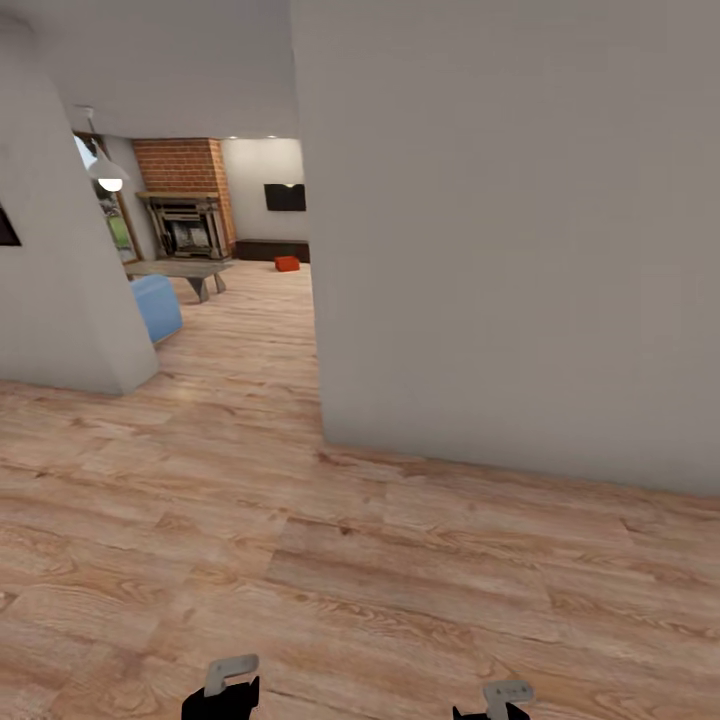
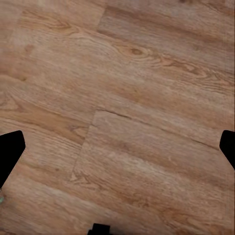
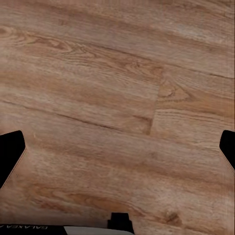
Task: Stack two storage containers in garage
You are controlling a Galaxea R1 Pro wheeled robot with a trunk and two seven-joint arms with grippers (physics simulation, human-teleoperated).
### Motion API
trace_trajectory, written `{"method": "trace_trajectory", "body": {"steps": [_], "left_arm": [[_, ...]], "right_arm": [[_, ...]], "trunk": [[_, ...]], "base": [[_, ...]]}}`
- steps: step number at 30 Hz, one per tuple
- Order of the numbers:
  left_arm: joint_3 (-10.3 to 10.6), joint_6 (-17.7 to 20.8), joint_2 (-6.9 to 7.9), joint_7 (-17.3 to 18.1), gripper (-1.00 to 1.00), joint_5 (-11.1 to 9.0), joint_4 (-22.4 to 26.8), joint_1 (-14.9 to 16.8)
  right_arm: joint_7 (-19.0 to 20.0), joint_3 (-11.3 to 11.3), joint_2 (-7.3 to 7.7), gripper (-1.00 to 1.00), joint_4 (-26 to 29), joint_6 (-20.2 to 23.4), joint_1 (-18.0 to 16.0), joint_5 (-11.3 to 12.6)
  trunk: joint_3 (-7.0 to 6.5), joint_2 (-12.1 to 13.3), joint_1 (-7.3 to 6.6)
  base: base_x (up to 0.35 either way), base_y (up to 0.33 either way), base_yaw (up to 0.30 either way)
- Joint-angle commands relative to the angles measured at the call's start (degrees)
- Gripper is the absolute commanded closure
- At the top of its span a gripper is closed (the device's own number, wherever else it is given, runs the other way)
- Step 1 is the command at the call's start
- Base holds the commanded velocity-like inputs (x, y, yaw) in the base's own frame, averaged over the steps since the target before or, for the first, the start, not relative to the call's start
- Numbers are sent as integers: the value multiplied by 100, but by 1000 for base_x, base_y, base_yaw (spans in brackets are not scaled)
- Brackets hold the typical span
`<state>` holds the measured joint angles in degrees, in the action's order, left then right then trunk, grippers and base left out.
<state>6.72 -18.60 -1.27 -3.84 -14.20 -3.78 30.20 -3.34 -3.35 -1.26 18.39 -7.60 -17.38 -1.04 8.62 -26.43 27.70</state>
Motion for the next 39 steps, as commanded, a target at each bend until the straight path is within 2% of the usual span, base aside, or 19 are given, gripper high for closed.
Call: {"method": "trace_trajectory", "body": {"steps": [1,10,31,39], "left_arm": [[49,-38,-5,-12,-100,-39,-26,13],[49,-34,3,-12,-100,-39,-26,13],[49,-30,-34,-11,-100,-39,-26,13],[49,-30,5,-12,-100,-39,-26,13]], "right_arm": [[-35,-34,3,-100,-2,-10,-3,-11],[-35,-34,3,-100,-2,-13,-2,-11],[-35,-34,3,-100,-2,-13,-3,-11],[-35,-34,3,-100,-2,-14,-4,-11]], "trunk": [[11,-10,6],[11,-10,6],[11,-10,6],[11,-10,6]], "base": [[329,0,285],[329,48,286],[327,146,286],[327,101,286]]}}
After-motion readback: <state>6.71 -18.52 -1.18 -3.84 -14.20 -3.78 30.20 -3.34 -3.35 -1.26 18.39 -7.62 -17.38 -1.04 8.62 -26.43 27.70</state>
